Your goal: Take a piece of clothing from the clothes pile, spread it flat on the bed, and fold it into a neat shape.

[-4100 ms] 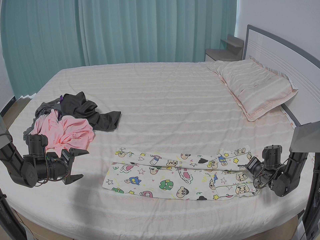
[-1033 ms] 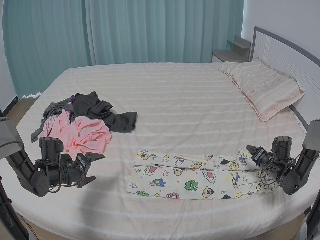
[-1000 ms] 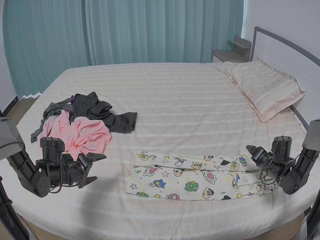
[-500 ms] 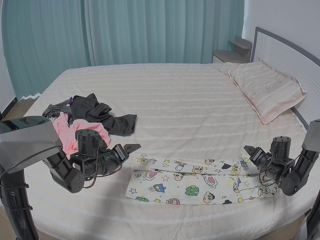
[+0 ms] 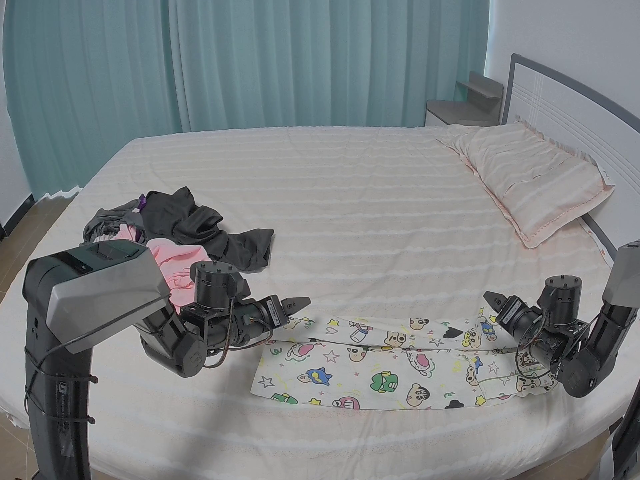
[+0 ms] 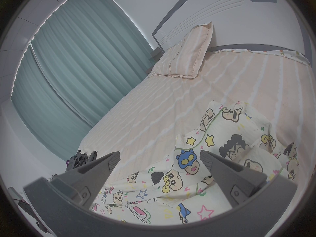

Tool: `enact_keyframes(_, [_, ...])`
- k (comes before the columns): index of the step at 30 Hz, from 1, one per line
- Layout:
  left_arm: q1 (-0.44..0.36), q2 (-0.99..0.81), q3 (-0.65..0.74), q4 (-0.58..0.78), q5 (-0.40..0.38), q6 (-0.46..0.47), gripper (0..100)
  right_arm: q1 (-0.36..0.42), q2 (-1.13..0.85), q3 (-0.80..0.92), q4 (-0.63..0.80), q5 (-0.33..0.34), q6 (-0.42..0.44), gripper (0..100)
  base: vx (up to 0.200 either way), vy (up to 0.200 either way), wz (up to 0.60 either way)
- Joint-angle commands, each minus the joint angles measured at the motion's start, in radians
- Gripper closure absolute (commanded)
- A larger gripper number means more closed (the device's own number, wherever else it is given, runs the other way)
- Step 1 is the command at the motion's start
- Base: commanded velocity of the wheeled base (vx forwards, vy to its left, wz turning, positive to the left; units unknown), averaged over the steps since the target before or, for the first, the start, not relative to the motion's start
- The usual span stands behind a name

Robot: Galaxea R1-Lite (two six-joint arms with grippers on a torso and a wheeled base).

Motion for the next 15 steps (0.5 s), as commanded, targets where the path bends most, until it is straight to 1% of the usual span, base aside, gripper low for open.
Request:
enact_keyframes(1, [0.0, 0.026, -0.01, 0.0, -0.001, 0.004, 0, 0.002, 0.003, 0.0, 0.0, 0.001, 0.001, 0, 0.0, 0.0, 0.0])
enact_keyframes(7, [-0.011, 0.02, 0.016, -0.001, -0.001, 0.013, 0, 0.001, 0.005, 0.0, 0.0, 0.001, 0.002, 0, 0.0, 0.0, 0.0])
enact_keyframes(8, [-0.011, 0.02, 0.021, -0.001, -0.001, 0.016, 100, 0.001, 0.006, 0.0, 0.0, 0.001, 0.002, 0, 0.0, 0.0, 0.0])
enact_keyframes(15, [-0.01, 0.014, 0.059, -0.006, 0.006, 0.024, 100, 0.001, 0.006, 0.001, 0.0, 0.002, 0.002, 0, 0.0, 0.0, 0.0])
